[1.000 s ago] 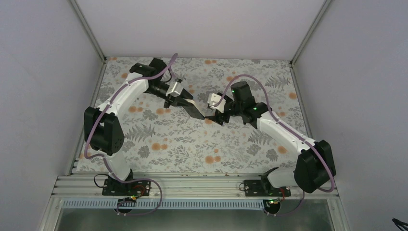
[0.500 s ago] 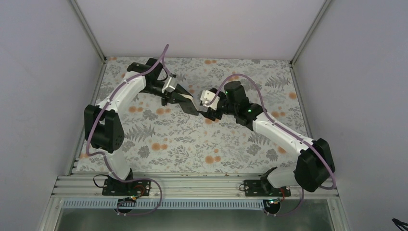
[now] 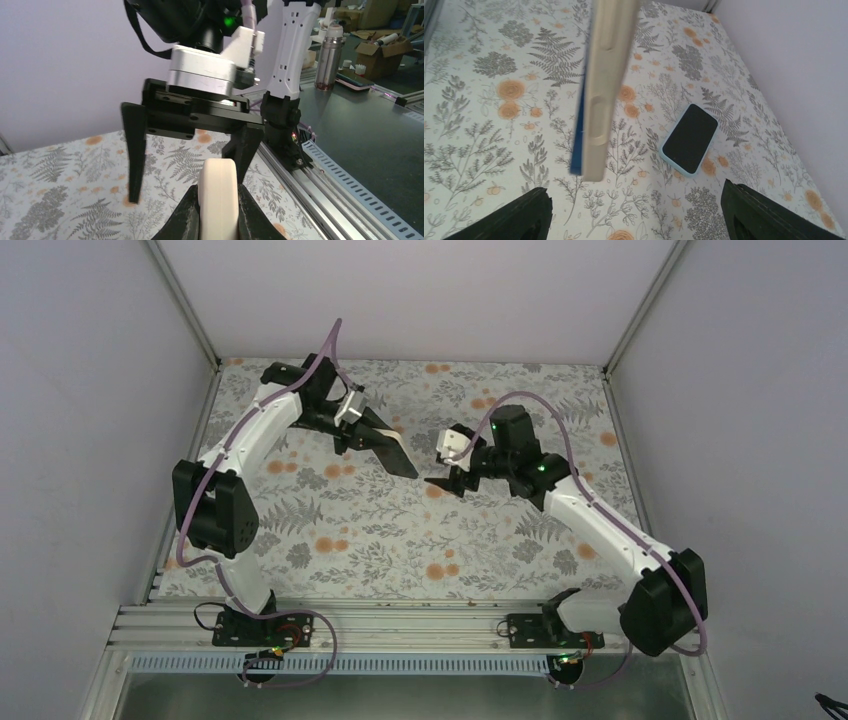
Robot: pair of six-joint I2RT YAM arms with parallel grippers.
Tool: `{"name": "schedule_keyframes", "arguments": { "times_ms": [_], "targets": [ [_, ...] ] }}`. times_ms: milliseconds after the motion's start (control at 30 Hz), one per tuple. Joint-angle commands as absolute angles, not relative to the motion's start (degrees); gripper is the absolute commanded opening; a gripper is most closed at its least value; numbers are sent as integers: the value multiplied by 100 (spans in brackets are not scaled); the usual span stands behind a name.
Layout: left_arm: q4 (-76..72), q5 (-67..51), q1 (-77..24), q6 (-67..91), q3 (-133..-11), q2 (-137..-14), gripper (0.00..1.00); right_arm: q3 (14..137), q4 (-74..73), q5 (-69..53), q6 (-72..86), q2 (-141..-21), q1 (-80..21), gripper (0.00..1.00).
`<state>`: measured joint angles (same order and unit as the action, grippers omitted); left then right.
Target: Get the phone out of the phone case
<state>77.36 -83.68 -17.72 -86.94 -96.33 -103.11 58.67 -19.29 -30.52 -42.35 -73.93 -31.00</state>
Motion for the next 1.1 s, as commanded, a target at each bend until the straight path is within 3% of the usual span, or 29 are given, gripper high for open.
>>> {"name": "schedule_keyframes", "arguments": {
  "times_ms": [0,533,1067],
  "targets": [
    [7778,-9309,-1706,-8724,-9877,-10160,2,5453,-1650,-3336,-4061,-7024,-3083,87],
    [7774,-9873,-1737,-8593,-9816,-10202,2,5256,-770,-3023,-3825,-7259,-2980,83],
    [7769,-9946,-1777,-8613,-9755,-10185,2,5578,-794,-3295,-3812,-7679,-2985,83]
  ]
}}
